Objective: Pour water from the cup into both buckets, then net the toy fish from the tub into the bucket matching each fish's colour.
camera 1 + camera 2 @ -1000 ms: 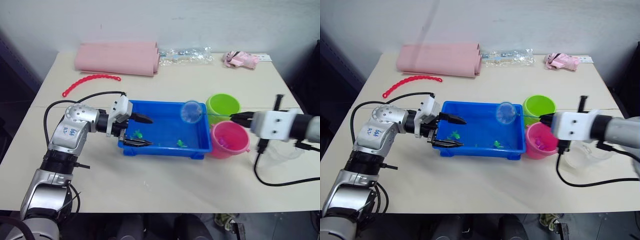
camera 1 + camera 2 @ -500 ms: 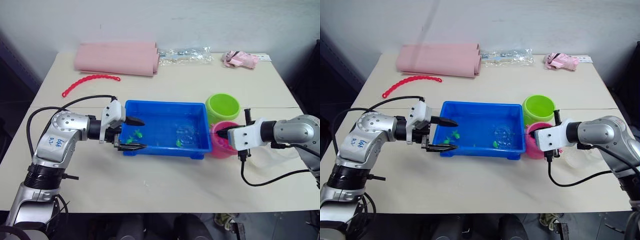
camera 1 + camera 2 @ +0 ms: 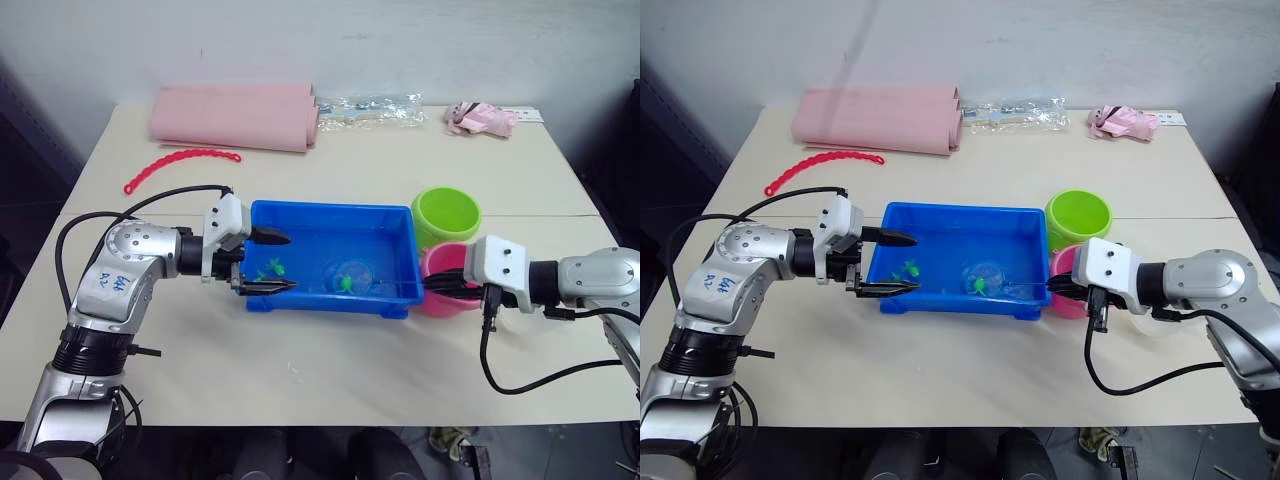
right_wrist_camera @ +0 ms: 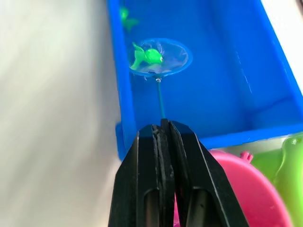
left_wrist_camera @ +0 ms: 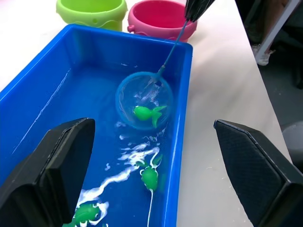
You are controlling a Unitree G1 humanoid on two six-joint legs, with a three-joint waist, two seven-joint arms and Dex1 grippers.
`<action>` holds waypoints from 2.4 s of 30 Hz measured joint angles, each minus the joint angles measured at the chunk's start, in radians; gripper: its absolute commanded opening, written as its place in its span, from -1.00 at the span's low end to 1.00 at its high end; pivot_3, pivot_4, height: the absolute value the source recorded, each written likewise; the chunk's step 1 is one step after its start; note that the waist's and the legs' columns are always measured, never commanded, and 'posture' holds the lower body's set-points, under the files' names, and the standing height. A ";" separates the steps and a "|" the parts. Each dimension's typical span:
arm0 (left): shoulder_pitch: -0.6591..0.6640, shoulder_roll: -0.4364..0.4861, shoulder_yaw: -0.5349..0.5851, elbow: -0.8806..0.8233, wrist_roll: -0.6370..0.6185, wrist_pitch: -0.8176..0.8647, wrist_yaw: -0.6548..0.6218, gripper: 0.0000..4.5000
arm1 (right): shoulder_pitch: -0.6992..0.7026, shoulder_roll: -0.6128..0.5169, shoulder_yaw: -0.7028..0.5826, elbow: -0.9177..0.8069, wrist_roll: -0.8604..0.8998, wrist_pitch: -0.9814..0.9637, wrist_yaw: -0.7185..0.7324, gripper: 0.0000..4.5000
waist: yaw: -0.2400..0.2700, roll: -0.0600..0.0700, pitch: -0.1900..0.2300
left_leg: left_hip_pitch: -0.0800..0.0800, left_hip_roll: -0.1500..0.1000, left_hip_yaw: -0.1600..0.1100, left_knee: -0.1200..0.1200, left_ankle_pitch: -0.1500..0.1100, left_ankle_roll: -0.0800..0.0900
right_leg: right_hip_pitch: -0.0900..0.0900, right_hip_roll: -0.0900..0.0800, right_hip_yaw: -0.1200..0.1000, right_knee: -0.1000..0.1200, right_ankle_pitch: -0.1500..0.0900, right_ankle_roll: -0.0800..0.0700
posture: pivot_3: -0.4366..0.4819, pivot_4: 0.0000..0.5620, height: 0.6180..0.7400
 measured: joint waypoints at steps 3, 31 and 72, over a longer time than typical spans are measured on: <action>-0.001 -0.002 0.000 0.004 0.000 -0.011 -0.003 0.96 | 0.019 0.015 -0.030 -0.010 0.040 0.081 -0.025 -1.00 | 0.000 0.000 0.000 | 0.000 0.000 0.000 0.000 0.000 0.000 | 0.000 0.000 0.000 0.000 0.000 0.000 | -0.05 -0.47 1.00; -0.151 -0.130 0.005 0.127 -0.032 -0.036 0.036 0.96 | -0.132 -0.261 -0.074 0.431 -0.528 -0.730 -0.242 -1.00 | -0.003 0.000 0.000 | 0.000 0.000 0.001 0.000 0.000 0.000 | -0.002 0.000 0.001 0.000 0.000 0.000 | -0.05 -0.47 1.00; -0.142 -0.056 0.000 0.151 -0.028 -0.040 -0.017 0.96 | -0.130 -0.262 -0.007 0.508 -0.300 -0.887 -0.285 -1.00 | -0.026 0.002 0.000 | 0.001 0.001 0.002 0.000 0.000 0.000 | -0.001 0.001 0.000 0.003 0.000 0.000 | -0.05 -0.47 1.00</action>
